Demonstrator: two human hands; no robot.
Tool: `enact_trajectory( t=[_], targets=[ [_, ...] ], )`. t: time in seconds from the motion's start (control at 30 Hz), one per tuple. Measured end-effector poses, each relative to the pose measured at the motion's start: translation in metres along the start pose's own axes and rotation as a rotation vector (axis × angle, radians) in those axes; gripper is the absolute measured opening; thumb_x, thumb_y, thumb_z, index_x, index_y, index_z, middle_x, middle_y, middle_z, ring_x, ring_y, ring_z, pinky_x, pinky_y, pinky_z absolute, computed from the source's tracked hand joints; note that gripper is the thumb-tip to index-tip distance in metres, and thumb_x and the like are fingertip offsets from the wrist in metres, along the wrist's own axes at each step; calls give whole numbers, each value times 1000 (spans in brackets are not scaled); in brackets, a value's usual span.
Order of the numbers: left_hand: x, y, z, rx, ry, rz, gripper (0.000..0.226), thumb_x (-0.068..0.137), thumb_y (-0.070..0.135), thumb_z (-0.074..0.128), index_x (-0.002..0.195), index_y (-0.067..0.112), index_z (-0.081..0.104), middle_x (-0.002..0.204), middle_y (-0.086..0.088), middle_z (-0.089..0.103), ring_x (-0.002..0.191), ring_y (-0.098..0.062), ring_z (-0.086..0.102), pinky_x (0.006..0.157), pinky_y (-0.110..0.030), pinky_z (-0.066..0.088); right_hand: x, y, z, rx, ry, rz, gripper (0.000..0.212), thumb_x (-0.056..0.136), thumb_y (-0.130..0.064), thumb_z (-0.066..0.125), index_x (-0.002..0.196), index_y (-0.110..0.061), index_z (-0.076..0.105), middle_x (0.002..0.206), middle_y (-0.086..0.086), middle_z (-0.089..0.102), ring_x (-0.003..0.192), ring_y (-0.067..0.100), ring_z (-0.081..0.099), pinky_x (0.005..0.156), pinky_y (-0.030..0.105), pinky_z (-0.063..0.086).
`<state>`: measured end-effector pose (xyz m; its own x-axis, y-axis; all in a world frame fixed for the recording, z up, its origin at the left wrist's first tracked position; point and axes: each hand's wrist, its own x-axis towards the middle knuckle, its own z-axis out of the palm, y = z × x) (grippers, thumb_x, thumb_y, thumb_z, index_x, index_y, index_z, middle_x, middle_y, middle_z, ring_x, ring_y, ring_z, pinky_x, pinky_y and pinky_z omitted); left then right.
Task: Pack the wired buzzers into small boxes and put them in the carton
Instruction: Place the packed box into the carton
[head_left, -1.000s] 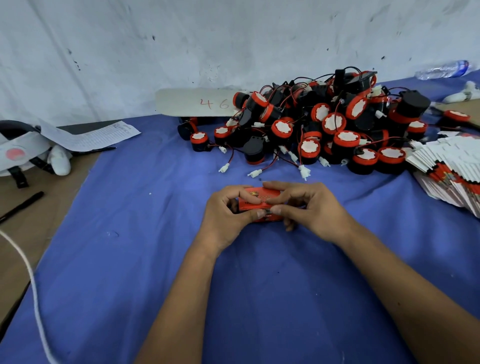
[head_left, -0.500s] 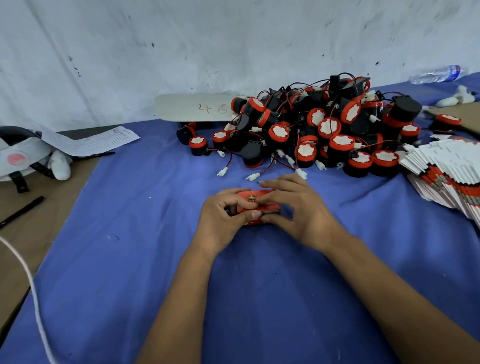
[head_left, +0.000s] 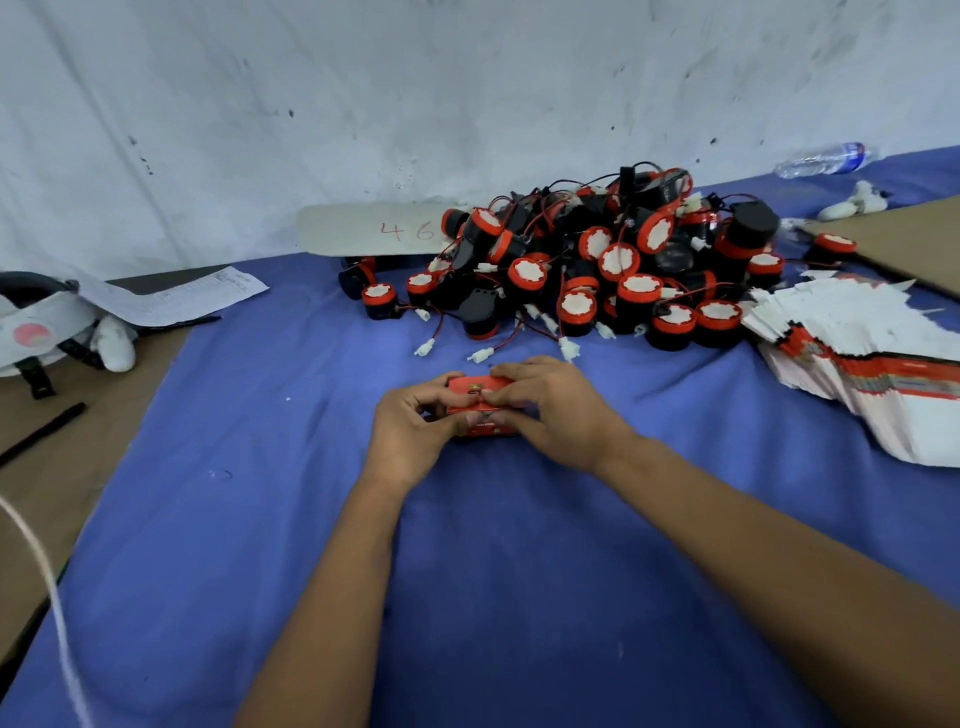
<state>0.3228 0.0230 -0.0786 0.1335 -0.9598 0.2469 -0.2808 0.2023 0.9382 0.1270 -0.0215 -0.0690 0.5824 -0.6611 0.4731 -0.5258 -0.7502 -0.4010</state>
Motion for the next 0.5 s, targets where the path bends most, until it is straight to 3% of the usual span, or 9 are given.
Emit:
enact_trajectory(
  t=[0.1, 0.17, 0.23, 0.3, 0.4, 0.5],
  targets=[
    [-4, 9, -1, 22, -25, 25, 21, 74, -6, 86, 86, 12, 81, 98, 16, 79, 89, -7, 74, 83, -31, 60, 1, -20, -18, -18, -61, -32, 13, 90, -16, 75, 87, -4, 69, 86, 14, 68, 77, 31, 56, 74, 46, 43],
    [-6, 21, 8, 57, -58, 82, 28, 73, -8, 85, 87, 16, 81, 100, 11, 79, 94, -6, 74, 80, -15, 56, -9, -30, -39, -56, -66, 5, 20, 88, -23, 79, 85, -6, 68, 82, 13, 67, 72, 25, 50, 68, 38, 35],
    [-7, 44, 24, 32, -114, 171, 36, 74, -5, 83, 90, 27, 82, 100, 17, 79, 99, 0, 72, 79, -7, 53, -22, -38, -70, -82, 8, 25, 23, 86, -29, 82, 86, -8, 72, 77, 14, 69, 65, 21, 46, 64, 34, 29],
    [-4, 74, 53, -10, -202, 267, 40, 76, -4, 80, 96, 30, 80, 101, 26, 77, 101, 6, 71, 84, -11, 55, -39, -45, -114, -245, 19, 82, 27, 92, -41, 74, 90, -14, 74, 79, 10, 69, 66, 23, 50, 68, 37, 36],
    [-2, 129, 115, -167, -340, 375, 25, 73, 7, 79, 96, 16, 81, 119, 5, 77, 114, -17, 72, 95, -36, 59, -83, -53, -194, -523, 78, 226, 27, 97, -47, 63, 99, -24, 76, 88, -1, 70, 80, 25, 58, 79, 36, 40],
    [-24, 196, 195, -332, -513, 481, 22, 67, 14, 87, 85, 25, 84, 117, 6, 78, 113, -16, 73, 89, -28, 61, -154, -77, -275, -560, 179, 361, 20, 93, -41, 70, 101, -26, 80, 91, -2, 72, 83, 23, 58, 79, 36, 40]
  ],
)
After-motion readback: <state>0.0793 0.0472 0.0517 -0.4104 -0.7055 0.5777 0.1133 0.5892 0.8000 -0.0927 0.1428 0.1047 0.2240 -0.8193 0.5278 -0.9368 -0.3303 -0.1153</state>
